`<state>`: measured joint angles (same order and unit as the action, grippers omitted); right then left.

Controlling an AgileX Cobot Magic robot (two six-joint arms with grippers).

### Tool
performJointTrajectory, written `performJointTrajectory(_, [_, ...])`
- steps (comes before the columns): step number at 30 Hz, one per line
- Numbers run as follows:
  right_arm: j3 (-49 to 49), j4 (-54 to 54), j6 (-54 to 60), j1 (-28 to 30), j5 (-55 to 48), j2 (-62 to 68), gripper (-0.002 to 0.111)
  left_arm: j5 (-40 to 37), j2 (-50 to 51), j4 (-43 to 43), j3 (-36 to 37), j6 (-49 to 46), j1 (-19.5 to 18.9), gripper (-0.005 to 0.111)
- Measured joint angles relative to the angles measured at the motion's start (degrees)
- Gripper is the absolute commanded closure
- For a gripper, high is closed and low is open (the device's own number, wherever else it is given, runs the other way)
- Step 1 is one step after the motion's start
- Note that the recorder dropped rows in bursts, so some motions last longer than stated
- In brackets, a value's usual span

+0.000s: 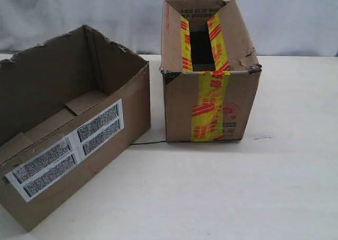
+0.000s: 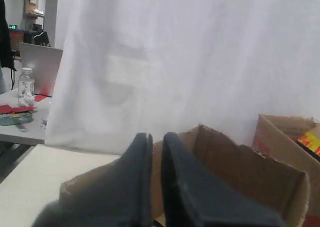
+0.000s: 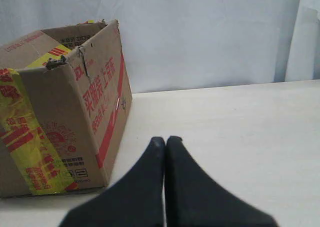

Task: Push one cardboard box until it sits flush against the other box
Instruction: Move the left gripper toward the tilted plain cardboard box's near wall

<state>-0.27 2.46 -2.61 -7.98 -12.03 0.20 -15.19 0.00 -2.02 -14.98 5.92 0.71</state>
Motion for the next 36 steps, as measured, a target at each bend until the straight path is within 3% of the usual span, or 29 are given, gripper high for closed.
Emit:
performJointTrajectory(2, [0.0, 0.0, 0.0, 0.0, 0.0, 0.0, 0.108, -6.24, 0.0, 0.72, -4.9, 0.0, 0.0, 0.107])
performJointTrajectory(8, [0.0, 0.0, 0.0, 0.0, 0.0, 0.0, 0.108, -34.41, 4.92, 9.4, -19.19, 0.0, 0.0, 0.107])
performJointTrajectory(12, [0.0, 0.0, 0.0, 0.0, 0.0, 0.0, 0.108, -41.55, 11.22, 12.88, -19.89, 0.0, 0.0, 0.107])
performJointTrajectory(19, [0.0, 0.0, 0.0, 0.0, 0.0, 0.0, 0.108, -40.39, 24.26, 11.01, -16.05, 0.0, 0.0, 0.107])
performJointTrajectory(32, [0.0, 0.0, 0.0, 0.0, 0.0, 0.0, 0.108, -31.95, 44.89, 4.71, -15.78, -2.15, 0.0, 0.107])
performJointTrajectory(36, [0.0, 0.0, 0.0, 0.0, 0.0, 0.0, 0.108, -27.95, 49.58, -3.16, -15.78, -11.36, 0.0, 0.107])
